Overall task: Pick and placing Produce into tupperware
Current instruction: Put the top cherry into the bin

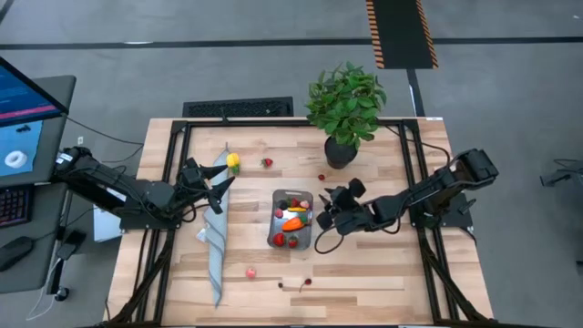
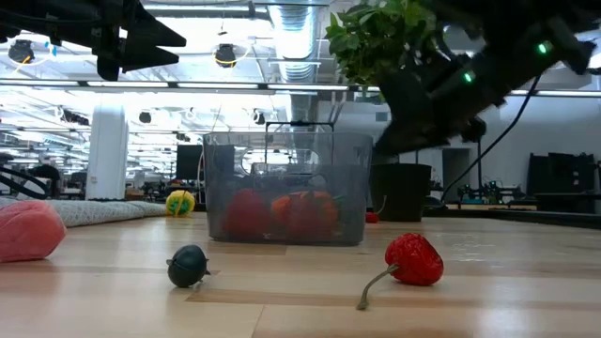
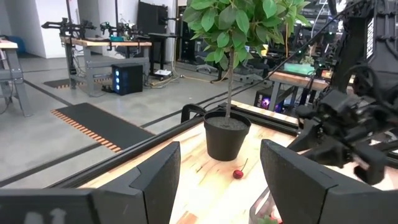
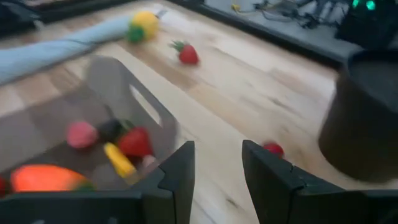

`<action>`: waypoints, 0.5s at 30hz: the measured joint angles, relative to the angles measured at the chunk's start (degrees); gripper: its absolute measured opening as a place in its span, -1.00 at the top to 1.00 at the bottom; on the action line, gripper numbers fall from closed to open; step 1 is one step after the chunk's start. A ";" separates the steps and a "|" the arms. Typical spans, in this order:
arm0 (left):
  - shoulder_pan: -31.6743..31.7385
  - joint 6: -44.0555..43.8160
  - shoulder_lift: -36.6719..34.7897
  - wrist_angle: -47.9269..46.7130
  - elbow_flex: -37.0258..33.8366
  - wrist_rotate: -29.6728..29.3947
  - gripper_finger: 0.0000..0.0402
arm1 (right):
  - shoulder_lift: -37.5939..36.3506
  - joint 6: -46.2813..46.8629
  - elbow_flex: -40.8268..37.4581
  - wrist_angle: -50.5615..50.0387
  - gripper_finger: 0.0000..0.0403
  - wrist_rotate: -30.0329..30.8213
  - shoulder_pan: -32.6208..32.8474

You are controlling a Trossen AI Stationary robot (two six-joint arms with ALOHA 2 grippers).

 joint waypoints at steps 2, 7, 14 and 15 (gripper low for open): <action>-0.01 0.00 0.01 -0.01 0.01 -0.01 -0.06 | 0.00 2.88 -1.96 0.05 0.22 -0.02 -0.02; 0.01 0.01 0.00 0.00 0.00 0.01 -0.06 | 0.00 5.61 -6.23 4.28 0.23 -0.18 0.00; -0.01 -0.01 0.00 0.00 0.00 0.01 -0.06 | -0.07 6.94 -13.38 14.19 0.24 -1.01 -0.10; 0.00 -0.01 0.00 0.00 0.00 0.01 -0.05 | -0.07 7.06 -14.40 15.35 0.24 -0.98 -0.34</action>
